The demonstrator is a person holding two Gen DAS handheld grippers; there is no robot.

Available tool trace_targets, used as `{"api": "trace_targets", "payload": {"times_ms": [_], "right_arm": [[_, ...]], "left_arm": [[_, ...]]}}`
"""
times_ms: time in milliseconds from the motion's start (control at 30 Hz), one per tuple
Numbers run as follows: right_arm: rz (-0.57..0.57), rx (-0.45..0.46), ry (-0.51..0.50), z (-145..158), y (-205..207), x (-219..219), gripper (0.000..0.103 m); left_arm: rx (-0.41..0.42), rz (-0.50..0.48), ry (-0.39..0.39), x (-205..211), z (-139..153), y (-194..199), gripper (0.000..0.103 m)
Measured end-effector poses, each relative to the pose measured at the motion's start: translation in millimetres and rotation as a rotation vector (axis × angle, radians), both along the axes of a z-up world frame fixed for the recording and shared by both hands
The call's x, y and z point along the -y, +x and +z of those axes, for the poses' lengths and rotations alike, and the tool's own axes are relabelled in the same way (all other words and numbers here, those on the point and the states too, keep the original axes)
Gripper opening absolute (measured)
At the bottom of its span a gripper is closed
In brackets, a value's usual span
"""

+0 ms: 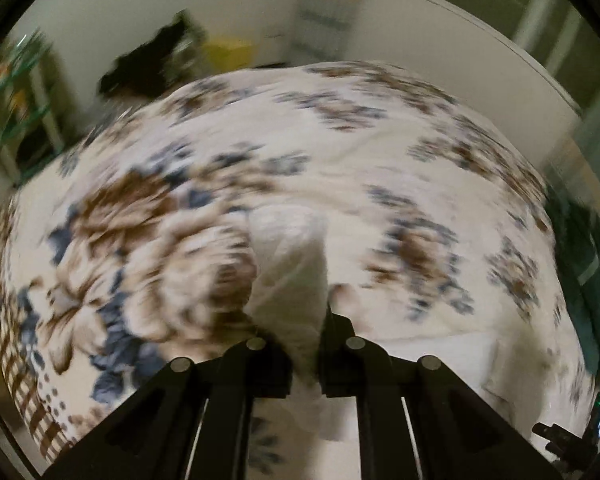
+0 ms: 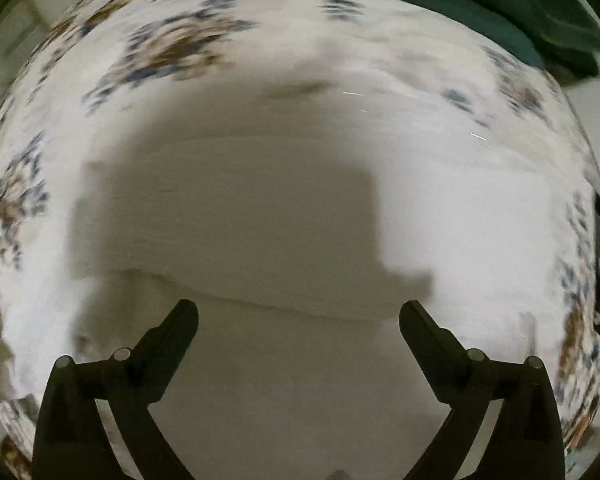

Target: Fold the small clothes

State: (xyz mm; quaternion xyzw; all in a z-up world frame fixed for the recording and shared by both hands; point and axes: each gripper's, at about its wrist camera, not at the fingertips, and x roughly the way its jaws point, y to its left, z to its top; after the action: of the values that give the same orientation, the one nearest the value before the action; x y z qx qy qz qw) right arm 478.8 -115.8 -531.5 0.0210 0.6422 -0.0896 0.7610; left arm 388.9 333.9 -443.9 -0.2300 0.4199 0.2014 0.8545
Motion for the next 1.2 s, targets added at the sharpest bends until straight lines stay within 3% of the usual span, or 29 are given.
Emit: {"api": "trace_targets", "payload": {"times_ms": [167, 333, 467, 600, 700, 833, 900, 967, 1000, 1033, 1100, 1200], "right_arm": [[-0.102, 0.034, 0.024, 8, -18, 82, 0.102], [-0.203, 0.046, 0.048, 12, -39, 172, 0.102], [-0.314, 0.021, 0.061, 5, -66, 256, 0.102], [-0.427, -0.015, 0.047, -7, -100, 340, 0.102], [-0.501, -0.047, 0.049, -18, -128, 398, 0.102], [-0.545, -0.038, 0.171, -24, -152, 449, 0.102], [-0.553, -0.025, 0.25, -24, -160, 465, 0.102], [-0.57, -0.017, 0.334, -20, -167, 480, 0.101], [-0.576, 0.005, 0.371, -15, -169, 485, 0.092], [-0.572, 0.023, 0.4, -13, -169, 489, 0.072], [-0.538, 0.021, 0.447, -8, -163, 490, 0.046], [-0.464, 0.036, 0.557, -2, -138, 479, 0.044]], "left_arm": [[0.03, -0.189, 0.027, 107, 32, 47, 0.007], [0.043, -0.437, 0.025, 264, 40, 100, 0.007], [0.009, -0.655, -0.002, 410, 21, 131, 0.007], [-0.068, -0.864, -0.021, 552, -15, 138, 0.007], [-0.125, -0.951, -0.024, 627, -43, 132, 0.007], [-0.229, -0.942, 0.04, 671, -71, 130, 0.013], [-0.238, -0.904, 0.087, 669, -73, 123, 0.027], [-0.235, -0.867, 0.107, 655, -71, 120, 0.071], [-0.222, -0.832, 0.132, 639, -66, 114, 0.079], [-0.209, -0.796, 0.159, 620, -62, 106, 0.084], [-0.205, -0.723, 0.23, 583, -59, 88, 0.084], [-0.234, -0.6, 0.311, 524, -66, 55, 0.084]]}}
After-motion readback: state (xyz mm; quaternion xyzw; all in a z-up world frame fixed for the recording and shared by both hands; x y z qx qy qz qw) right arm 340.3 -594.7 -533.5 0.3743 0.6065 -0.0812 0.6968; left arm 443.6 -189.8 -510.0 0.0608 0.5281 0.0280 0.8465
